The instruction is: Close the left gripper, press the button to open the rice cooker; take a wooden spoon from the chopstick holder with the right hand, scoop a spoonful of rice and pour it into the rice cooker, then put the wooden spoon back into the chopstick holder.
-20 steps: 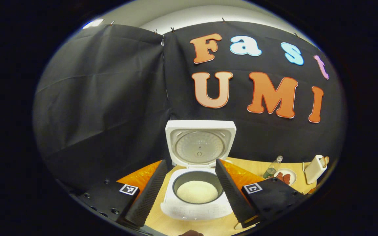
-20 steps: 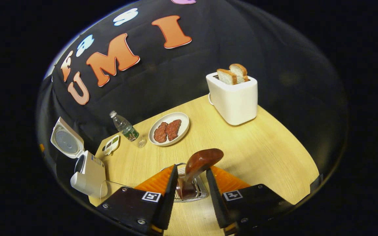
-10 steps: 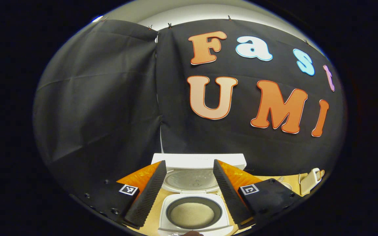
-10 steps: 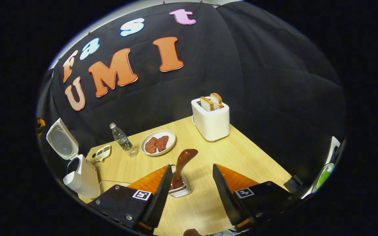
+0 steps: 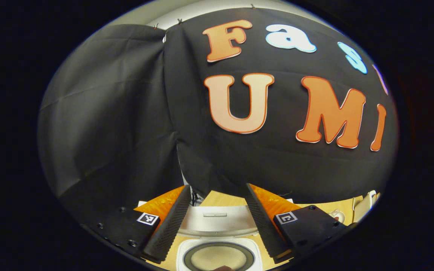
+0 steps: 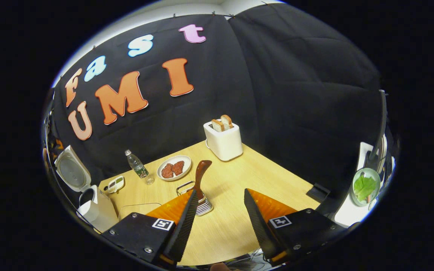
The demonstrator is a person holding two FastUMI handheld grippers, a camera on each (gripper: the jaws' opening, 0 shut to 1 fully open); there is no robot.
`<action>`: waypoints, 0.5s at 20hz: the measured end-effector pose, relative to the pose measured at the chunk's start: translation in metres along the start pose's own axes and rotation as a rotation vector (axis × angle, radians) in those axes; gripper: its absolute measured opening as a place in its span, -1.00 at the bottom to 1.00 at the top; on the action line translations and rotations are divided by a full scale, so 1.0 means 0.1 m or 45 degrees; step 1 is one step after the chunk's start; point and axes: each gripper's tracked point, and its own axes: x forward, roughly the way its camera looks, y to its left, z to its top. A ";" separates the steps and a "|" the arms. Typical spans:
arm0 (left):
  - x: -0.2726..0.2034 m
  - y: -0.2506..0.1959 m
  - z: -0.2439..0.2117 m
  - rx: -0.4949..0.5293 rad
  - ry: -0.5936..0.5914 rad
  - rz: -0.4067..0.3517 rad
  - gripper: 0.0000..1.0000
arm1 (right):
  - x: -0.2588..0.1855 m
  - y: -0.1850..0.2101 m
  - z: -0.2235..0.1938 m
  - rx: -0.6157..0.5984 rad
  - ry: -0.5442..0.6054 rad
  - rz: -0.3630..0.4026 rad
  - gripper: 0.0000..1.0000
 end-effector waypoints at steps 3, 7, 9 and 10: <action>0.03 0.04 0.05 0.038 -0.009 0.046 0.93 | -0.06 -0.07 -0.19 -0.013 0.034 -0.035 0.54; -0.16 0.03 -0.07 0.042 0.090 0.047 0.96 | -0.04 -0.08 -0.18 0.042 0.042 -0.002 0.56; -0.38 0.01 -0.23 0.040 0.179 0.018 0.97 | 0.03 -0.04 -0.17 0.055 0.041 0.025 0.55; -0.49 -0.01 -0.34 0.038 0.221 -0.004 0.97 | 0.07 -0.03 -0.17 0.046 0.048 0.037 0.55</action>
